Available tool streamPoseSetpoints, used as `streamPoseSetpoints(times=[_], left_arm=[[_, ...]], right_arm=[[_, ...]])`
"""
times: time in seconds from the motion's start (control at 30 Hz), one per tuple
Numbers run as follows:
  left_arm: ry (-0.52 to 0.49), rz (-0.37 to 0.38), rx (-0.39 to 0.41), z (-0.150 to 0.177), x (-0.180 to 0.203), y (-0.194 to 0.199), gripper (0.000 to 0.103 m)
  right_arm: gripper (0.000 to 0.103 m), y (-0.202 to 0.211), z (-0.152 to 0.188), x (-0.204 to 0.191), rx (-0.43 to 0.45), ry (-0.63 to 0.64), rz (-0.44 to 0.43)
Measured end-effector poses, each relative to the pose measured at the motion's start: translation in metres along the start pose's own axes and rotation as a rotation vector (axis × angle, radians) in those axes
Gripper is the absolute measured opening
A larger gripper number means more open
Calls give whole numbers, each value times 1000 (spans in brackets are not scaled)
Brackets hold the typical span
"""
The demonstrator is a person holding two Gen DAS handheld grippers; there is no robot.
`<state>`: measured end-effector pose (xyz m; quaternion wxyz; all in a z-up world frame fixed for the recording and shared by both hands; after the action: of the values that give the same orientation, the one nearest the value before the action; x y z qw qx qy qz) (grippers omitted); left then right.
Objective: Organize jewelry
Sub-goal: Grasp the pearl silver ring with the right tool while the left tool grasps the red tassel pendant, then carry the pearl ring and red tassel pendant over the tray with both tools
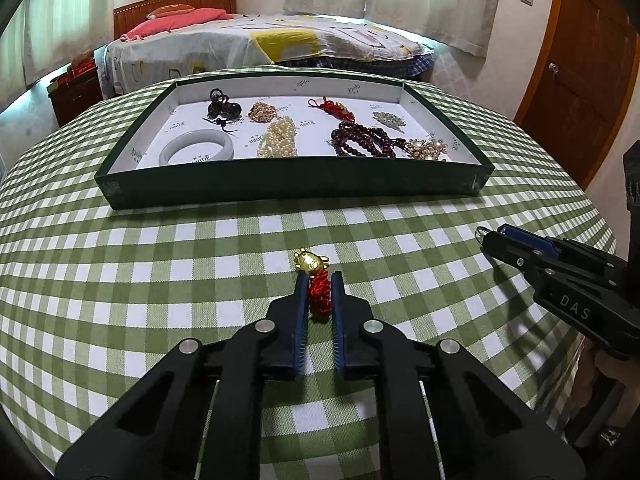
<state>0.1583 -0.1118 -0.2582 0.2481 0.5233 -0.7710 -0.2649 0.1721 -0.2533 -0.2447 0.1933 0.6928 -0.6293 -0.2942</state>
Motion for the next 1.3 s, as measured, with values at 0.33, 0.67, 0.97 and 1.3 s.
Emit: streamPoseSetpoints(times=[0.33,0.67,0.97,1.3], left_arm=[[-6,5,27,-5,3,10,10],[3,10,68,-19,-1,22,10],[20,13,111,-39,-8,33,10],[27,10,180,-74,-14,46,10]], right_arm=[[22,0,1,-1,4,0,-2],[22,1,-2,-7,7,-15,-27],[22,9,-13,-13,30,-8,-38],[22,21,-51,-19,100,7,-40]])
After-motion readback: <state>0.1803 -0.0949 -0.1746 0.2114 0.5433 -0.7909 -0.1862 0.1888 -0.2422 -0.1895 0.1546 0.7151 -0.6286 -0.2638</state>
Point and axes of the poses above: each gripper's, at about its wrist camera, not at the fingertips, and y roughly against the way its jaws point, x to its right, z to its underside, the point moved 10 cm from there along -y, roughly the way its jaws point, and after that the axes turned 6 degrees about x, right-handed, at the moved point
